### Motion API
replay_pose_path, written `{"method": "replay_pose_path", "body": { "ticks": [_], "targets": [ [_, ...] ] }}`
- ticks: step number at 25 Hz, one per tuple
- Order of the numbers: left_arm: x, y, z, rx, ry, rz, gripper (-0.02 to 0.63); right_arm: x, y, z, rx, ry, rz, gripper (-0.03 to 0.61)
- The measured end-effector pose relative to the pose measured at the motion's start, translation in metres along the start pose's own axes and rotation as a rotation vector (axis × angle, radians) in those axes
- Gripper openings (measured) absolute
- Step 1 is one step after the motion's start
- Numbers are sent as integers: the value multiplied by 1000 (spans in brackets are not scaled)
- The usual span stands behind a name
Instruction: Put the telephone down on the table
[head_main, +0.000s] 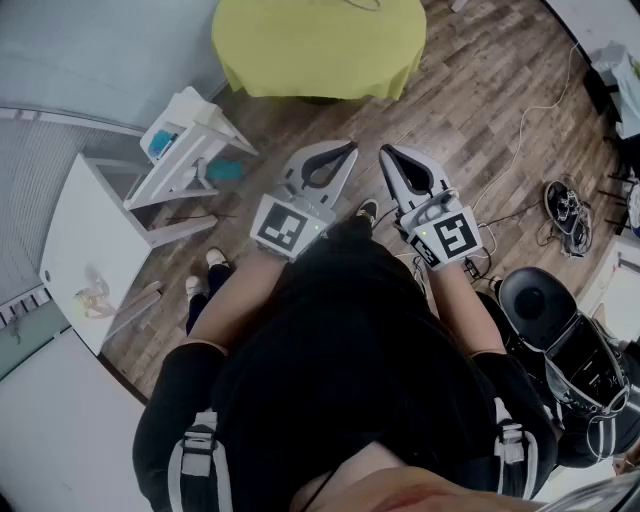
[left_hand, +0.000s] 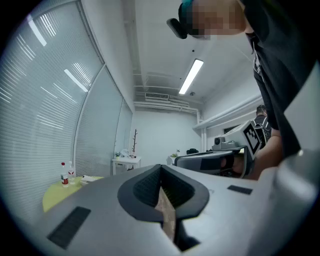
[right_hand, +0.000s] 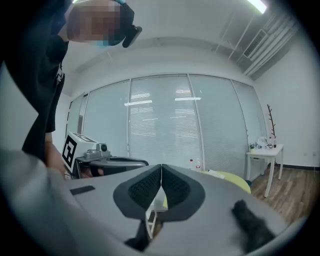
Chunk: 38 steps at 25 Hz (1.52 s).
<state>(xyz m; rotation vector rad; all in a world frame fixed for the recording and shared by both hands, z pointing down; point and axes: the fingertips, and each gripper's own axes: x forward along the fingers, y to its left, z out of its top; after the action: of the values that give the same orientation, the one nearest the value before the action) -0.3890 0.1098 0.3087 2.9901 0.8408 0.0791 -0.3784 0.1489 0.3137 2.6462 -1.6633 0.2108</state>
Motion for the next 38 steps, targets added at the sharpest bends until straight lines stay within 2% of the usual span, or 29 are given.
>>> {"method": "replay_pose_path", "body": {
  "ticks": [14,24,28,38],
  "targets": [
    [30,-5,-4,-6,19,4,11,-7,-28,-4,-9,5,14,20],
    [83,-8,3,2,21,20,11,-14,-79,9,-12,-11,31,20],
    [104,-8,2,0,51,34,11,-16,-103,17,2,-37,36,20],
    [156,-18,4,-4,52,62,11,-30,-157,15,-20,-32,66,20]
  ]
}}
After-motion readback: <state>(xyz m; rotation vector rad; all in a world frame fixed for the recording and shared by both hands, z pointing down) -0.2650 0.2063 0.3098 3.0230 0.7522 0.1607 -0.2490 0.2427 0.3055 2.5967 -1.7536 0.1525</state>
